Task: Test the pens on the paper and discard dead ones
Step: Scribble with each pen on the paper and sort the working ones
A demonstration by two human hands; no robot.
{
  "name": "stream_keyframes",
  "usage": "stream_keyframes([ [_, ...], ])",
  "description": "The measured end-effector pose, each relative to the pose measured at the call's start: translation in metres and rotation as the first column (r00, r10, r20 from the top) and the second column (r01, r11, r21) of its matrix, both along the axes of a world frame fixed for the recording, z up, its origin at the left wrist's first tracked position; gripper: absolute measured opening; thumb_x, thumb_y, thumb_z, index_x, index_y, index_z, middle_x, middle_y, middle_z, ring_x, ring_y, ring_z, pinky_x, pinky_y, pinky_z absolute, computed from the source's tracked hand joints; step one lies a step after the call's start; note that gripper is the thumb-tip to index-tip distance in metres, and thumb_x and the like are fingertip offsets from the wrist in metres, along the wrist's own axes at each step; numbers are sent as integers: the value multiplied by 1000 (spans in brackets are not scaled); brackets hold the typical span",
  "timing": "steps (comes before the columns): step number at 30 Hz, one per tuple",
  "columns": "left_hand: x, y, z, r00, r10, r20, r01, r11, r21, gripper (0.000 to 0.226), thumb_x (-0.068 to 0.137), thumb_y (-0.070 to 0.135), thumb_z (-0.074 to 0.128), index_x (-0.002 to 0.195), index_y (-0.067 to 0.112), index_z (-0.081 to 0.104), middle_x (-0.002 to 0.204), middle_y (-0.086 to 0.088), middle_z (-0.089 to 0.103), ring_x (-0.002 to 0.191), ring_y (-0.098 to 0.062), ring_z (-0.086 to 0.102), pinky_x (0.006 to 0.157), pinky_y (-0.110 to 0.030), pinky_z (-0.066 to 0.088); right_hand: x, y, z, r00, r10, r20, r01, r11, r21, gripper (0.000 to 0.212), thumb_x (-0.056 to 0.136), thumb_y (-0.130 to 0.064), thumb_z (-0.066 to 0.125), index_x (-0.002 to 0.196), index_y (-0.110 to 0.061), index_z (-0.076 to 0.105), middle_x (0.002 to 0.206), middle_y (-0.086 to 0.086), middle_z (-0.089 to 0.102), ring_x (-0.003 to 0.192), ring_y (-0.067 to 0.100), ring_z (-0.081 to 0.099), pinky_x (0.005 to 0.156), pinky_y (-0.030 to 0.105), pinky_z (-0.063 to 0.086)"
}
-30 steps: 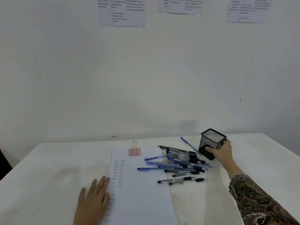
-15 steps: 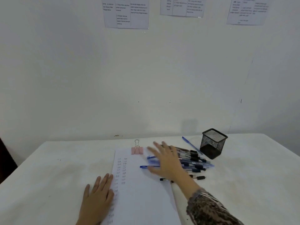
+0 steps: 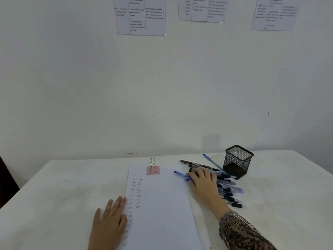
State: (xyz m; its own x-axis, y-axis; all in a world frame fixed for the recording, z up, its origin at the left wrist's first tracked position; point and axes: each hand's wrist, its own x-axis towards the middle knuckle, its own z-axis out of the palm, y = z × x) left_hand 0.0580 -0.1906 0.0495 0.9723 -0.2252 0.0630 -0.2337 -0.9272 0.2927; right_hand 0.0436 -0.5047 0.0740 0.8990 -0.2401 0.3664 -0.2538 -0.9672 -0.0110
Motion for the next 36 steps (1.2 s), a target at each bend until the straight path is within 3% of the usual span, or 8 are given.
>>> stream_keyframes([
  [8, -2, 2, 2, 1000, -14, -17, 15, 999, 33, 95, 55, 50, -23, 145, 24, -10, 152, 19, -10, 142, -3, -5, 115, -35, -4, -2, -19, -1, 989, -111, -93, 118, 991, 69, 40, 77, -39, 36, 92, -38, 73, 100, -10, 71, 91, 19, 69, 81, 52, 45],
  [17, -3, 2, 6, 999, -26, -43, 29, 997, 75, 96, 52, 50, -25, 144, 26, -14, 153, 17, -12, 142, -4, -8, 115, -35, -5, -6, -26, 9, 984, -34, 172, 22, 997, 72, 22, 55, -13, 85, 70, -25, 73, 70, -3, 60, 67, 23, 63, 63, 42, 48],
  [22, -2, 2, 4, 999, -21, -35, 24, 996, 89, 94, 53, 49, -26, 144, 26, -16, 153, 17, -12, 142, -5, -7, 115, -36, -4, -11, -23, 26, 918, 20, 396, -152, 940, 305, 20, 86, -7, 48, 90, -12, 67, 72, 2, 60, 63, 22, 59, 59, 28, 44],
  [23, -3, 2, 4, 999, -20, -37, 23, 996, 89, 94, 53, 50, -26, 143, 27, -16, 153, 17, -12, 142, -4, -7, 115, -36, -4, -15, -15, 37, 910, -37, 413, -201, 832, 518, 19, 91, -4, 44, 91, -8, 63, 71, 3, 56, 63, 20, 54, 58, 24, 42],
  [25, -4, 1, 6, 999, -18, -45, 22, 996, 81, 95, 52, 50, -25, 144, 30, -15, 153, 18, -12, 142, -4, -8, 115, -35, -5, -21, -4, 54, 876, -176, 449, -383, 309, 870, 21, 93, 3, 38, 84, -5, 55, 67, 5, 46, 59, 17, 41, 52, 15, 36],
  [28, -5, 1, 8, 999, -24, -43, 27, 997, 77, 95, 51, 50, -25, 144, 31, -14, 153, 19, -11, 142, -4, -7, 115, -35, -4, -32, 10, 65, 838, -357, 414, -546, -511, 664, 12, 85, -16, 49, 74, -12, 52, 61, 4, 38, 50, 16, 34, 53, 25, 30],
  [31, -6, 1, 8, 999, -32, -44, 35, 996, 76, 96, 52, 51, -24, 145, 30, -12, 153, 19, -9, 143, -5, -6, 115, -36, -4, -39, 25, 50, 811, -450, 373, -580, -698, 420, 46, 51, -59, 65, 56, -18, 46, 52, -2, 32, 44, 17, 30, 55, 29, 24],
  [36, -5, 4, 4, 999, -53, -12, 54, 993, 102, 95, 55, 48, -24, 146, 23, -9, 155, 15, -6, 144, -8, -3, 116, -38, 0, -49, 49, 28, 788, -513, 339, -602, -758, 251, 61, 34, -61, 74, 46, -18, 32, 44, -1, 24, 41, 16, 26, 54, 29, 22],
])
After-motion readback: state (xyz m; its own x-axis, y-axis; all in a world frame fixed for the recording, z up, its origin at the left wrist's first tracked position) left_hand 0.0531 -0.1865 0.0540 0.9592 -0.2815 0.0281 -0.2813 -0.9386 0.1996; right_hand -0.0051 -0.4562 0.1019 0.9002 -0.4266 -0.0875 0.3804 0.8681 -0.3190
